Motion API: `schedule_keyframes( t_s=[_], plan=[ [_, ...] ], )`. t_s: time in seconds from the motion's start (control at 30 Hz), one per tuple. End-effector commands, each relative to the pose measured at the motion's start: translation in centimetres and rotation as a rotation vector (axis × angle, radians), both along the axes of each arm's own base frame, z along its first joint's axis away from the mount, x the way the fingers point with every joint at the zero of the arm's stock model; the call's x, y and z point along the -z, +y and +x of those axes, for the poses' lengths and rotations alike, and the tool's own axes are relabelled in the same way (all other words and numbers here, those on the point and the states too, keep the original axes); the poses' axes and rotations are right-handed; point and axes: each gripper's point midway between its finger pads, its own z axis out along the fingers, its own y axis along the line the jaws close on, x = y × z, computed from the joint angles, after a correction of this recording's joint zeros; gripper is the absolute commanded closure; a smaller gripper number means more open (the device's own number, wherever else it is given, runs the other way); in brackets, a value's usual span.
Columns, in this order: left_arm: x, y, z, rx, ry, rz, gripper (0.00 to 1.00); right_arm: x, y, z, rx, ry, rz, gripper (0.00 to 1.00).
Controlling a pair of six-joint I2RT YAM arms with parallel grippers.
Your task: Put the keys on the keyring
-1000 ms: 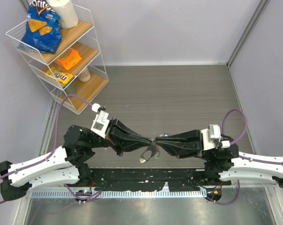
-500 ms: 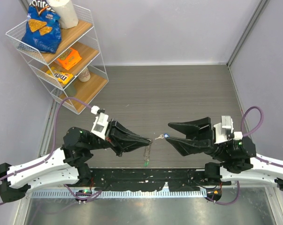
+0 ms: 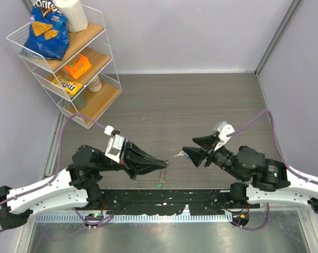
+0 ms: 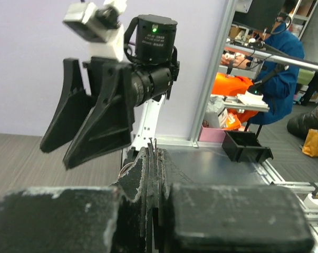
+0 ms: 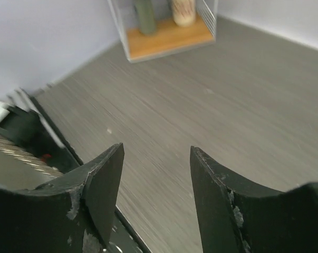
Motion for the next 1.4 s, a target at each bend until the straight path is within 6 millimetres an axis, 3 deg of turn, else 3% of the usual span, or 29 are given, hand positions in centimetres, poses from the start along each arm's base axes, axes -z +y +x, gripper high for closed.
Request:
schedule_keyframes(
  t_s=[0.0, 0.17, 0.33, 0.6, 0.77, 0.93, 1.1, 1.37],
  plan=[
    [-0.5, 1.1, -0.7, -0.004, -0.083, -0.017, 1.0, 5.8, -1.9, 2.1, 0.169, 0.13, -0.154, 0.41],
    [0.3, 1.4, -0.7, -0.012, -0.088, 0.004, 1.0, 10.7, -1.4, 4.1, 0.199, 0.323, -0.196, 0.49],
    [1.2, 1.4, -0.7, -0.011, -0.073, 0.019, 1.0, 14.2, -0.9, 5.1, 0.214, 0.43, -0.233, 0.49],
    [2.3, 1.3, -0.5, -0.015, -0.061, 0.038, 1.0, 20.4, -2.2, 6.6, 0.278, 0.621, -0.228, 0.45],
    [2.5, 1.2, -0.5, -0.016, -0.061, 0.044, 1.0, 22.8, -2.1, 6.8, 0.27, 0.67, -0.226, 0.4],
    [2.6, 1.1, -0.5, -0.012, -0.062, 0.052, 1.0, 25.2, -3.1, 7.1, 0.313, 0.702, -0.226, 0.37],
    [2.7, 1.1, -0.4, -0.016, -0.06, 0.056, 1.0, 26.8, -4.1, 7.5, 0.364, 0.725, -0.21, 0.37],
    [2.9, 0.8, -0.3, -0.017, -0.055, 0.071, 1.0, 28.2, -3.5, 9.1, 0.389, 0.739, -0.182, 0.41]
  ],
)
